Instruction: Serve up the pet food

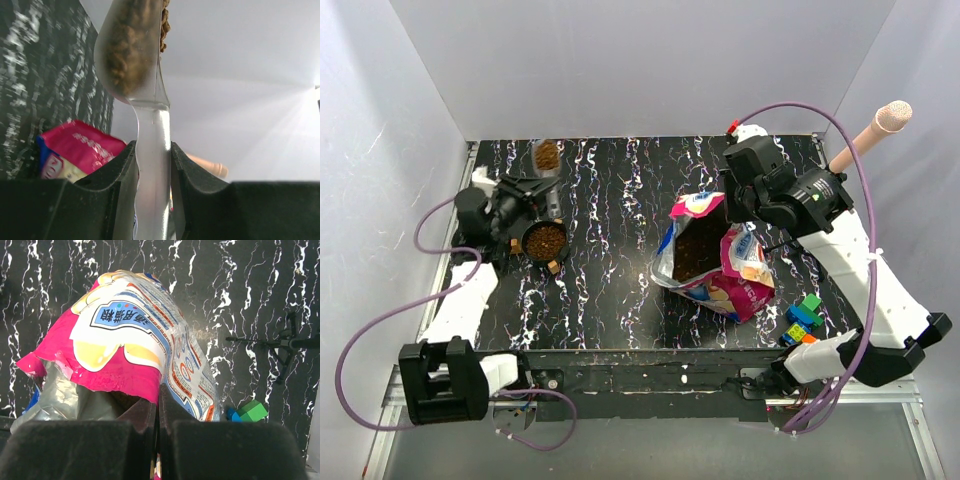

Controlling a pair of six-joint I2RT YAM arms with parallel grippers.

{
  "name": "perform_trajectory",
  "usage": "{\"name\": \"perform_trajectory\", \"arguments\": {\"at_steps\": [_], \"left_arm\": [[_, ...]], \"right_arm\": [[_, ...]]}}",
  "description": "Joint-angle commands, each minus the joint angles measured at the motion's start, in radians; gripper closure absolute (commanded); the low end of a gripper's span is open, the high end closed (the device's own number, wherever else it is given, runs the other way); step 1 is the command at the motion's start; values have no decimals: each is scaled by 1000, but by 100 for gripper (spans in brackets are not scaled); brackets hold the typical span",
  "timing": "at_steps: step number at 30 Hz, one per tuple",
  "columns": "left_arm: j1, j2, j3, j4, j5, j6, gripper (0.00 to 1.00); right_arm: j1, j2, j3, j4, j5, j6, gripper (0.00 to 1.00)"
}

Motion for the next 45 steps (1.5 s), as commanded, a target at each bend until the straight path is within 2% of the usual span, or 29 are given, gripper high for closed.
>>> {"name": "perform_trajectory", "arguments": {"at_steps": [1,9,14,22,26,36,45], "left_arm": [[144,-135,-98,35,35,-10,100],[388,-313,-278,43,119,-45,100],[472,-367,-377,89,124,-83,100],[505,-454,-561,181,15,-197,100],[512,-494,-606,178,-22,-232,100],[512,-499,-641,57,-100,-297,100],[514,-450,-602,-96,-112,-291,100]], "right_arm": [[38,-96,26,146,5,34,99],[123,-105,42,150,15,18,99],[147,-128,26,144,23,12,99],[190,-177,-19,153,60,-11,99],[210,-192,-25,161,86,-25,99],[239,-211,-45,178,113,-43,99],[252,-214,-62,199,136,-55,99]]}}
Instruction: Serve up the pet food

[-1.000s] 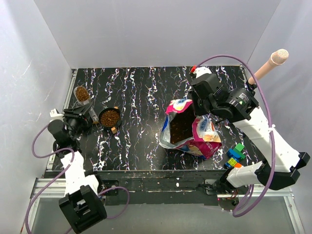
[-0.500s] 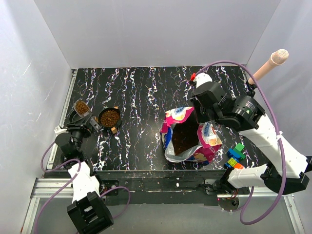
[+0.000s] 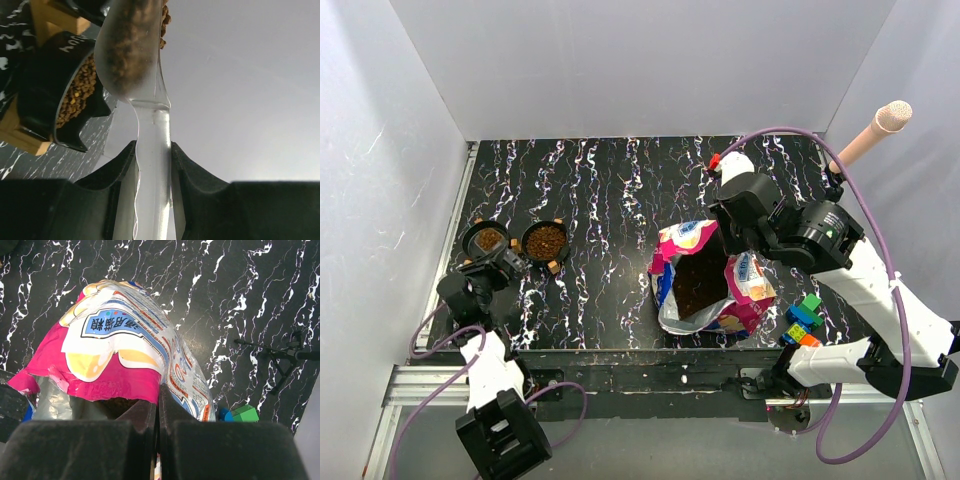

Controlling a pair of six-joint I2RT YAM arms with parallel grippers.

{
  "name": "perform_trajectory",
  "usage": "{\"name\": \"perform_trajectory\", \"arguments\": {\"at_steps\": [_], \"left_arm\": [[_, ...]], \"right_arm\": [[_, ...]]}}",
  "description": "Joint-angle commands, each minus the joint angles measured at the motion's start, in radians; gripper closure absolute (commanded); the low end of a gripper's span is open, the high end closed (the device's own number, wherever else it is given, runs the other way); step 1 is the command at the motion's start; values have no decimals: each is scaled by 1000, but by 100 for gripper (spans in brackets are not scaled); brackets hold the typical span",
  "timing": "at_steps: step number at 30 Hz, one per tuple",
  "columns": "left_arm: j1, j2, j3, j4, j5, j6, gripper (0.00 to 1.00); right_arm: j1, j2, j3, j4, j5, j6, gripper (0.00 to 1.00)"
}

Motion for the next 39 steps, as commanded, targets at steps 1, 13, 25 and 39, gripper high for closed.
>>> {"name": "perform_trajectory", "arguments": {"at_steps": [1,13,25,39], "left_arm": [[5,15,41,-103,-26,-15,100],[5,140,230,-462,-10,18,100],[6,267,418,-787,-4,-41,100],[5,570,696,-1126,5,-130,100]], "right_arm": [[13,-78,41,223,86,-13,99],[21,-89,29,245,117,-32,99],[21,-98,27,257,146,-53,99],[21,-97,27,269,169,-73,99]]}}
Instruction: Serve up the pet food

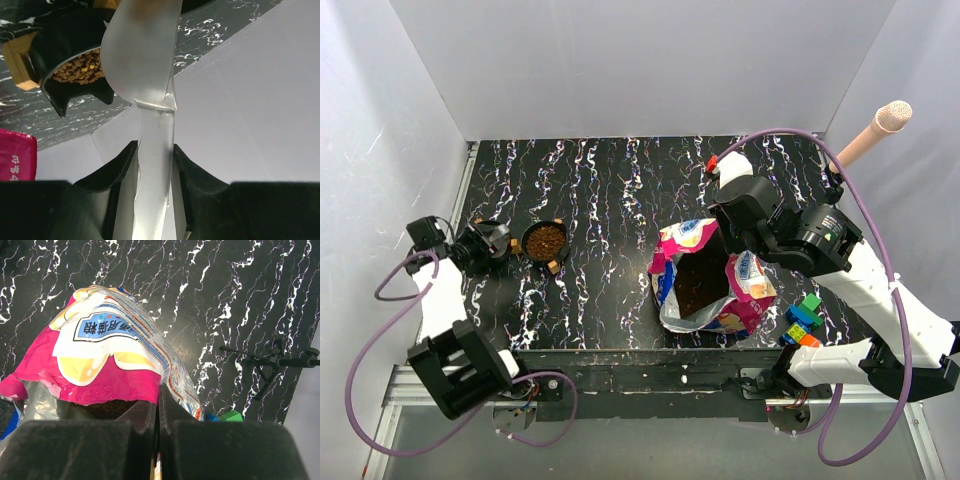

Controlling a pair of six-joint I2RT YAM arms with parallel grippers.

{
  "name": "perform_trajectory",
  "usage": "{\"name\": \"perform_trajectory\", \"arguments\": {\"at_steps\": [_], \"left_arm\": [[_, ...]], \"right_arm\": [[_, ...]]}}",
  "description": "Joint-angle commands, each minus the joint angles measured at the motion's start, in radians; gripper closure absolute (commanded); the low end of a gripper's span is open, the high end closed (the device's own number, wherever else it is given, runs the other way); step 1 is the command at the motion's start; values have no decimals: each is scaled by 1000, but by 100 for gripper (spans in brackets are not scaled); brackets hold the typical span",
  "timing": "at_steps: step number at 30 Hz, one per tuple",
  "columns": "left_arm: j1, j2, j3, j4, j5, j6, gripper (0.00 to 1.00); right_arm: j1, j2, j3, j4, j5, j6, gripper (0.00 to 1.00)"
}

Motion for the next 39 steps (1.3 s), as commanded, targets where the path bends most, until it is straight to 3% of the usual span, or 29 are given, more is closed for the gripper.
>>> {"name": "perform_trajectory", "arguments": {"at_steps": [1,7,27,39], "left_arm": [[6,147,107,-306,-5,-28,100],[4,273,300,-444,-21,0,100],[6,305,528,-514,-13,-40,100],[6,305,649,-579,6,12,100]], "right_arm": [[5,-83,59,233,105,-16,99],[7,-80,62,236,109,-21,99],[7,-83,68,245,109,-26,99],[13,-92,74,239,102,-23,99]]}}
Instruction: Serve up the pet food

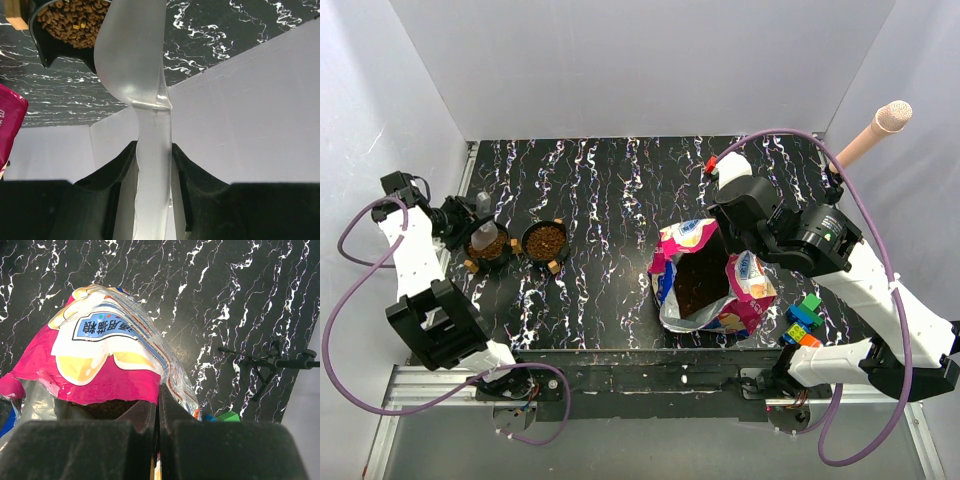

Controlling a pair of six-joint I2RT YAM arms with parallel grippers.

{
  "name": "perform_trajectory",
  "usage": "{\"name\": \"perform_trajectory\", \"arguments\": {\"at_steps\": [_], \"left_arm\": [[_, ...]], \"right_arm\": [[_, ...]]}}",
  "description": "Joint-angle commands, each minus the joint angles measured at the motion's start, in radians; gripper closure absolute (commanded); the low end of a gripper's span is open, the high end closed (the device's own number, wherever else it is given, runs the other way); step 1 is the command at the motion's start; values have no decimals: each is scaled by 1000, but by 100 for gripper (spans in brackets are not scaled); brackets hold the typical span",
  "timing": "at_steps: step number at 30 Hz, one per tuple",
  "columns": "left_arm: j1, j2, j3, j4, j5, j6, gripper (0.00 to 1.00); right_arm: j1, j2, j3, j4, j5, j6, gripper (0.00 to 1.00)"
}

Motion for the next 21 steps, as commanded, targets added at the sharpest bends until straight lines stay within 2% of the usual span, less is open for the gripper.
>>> {"name": "perform_trajectory", "arguments": {"at_steps": [1,4,7,9,11,13,14,17,19,21], "left_arm": [[6,-15,89,-66,18,38,100],[4,-22,176,-167,-48,116,100],[-6,-59,304,-293,-236,202,100],[-10,-120,307,-332,-333,220,100],[-10,-206,237,-334,-392,217,100],[-11,-309,99,-215,-354,266,100],[-13,-368,-6,-113,-281,308,100],[-86,-426,-113,109,-200,501,100],[-210,-403,-113,210,-176,715,100],[-430,-361,-86,218,-204,835,100]], "right_arm": [[10,-93,78,237,98,-6,99],[9,-97,75,234,95,-1,99],[10,-101,69,232,95,2,99],[10,-104,69,231,95,3,99],[9,-107,72,231,95,3,99],[9,-112,70,228,97,5,99],[10,-115,69,226,97,5,99],[9,-120,61,226,94,5,99],[9,-118,64,225,91,7,99],[9,-115,69,222,91,8,99]]}}
